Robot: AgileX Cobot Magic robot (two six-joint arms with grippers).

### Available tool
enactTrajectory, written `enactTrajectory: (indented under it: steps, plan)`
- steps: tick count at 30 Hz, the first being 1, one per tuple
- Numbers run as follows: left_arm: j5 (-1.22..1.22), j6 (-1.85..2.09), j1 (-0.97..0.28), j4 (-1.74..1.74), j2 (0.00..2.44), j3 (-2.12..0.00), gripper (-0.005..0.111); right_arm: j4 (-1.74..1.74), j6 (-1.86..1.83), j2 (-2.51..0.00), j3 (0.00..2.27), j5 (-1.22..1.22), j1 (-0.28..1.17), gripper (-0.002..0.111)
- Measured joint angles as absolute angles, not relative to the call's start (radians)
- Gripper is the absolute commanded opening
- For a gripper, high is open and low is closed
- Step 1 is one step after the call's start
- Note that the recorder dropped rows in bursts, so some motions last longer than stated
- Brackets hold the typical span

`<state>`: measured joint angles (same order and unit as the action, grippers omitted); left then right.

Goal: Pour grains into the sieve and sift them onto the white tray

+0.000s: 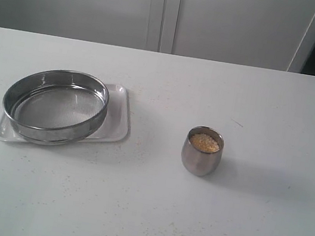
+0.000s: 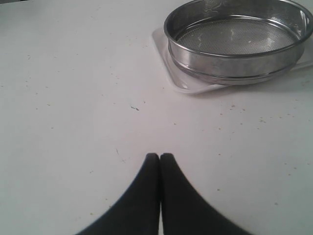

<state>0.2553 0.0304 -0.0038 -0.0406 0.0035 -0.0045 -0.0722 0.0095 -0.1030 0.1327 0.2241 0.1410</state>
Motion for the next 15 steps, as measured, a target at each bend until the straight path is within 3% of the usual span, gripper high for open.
enactTrajectory:
  steps: [15]
  plan:
    - [0.255, 0.03, -0.004, -0.041, 0.004, -0.005, 0.0, -0.083, 0.069, -0.726, 0.229, 0.651, 0.141, 0.0]
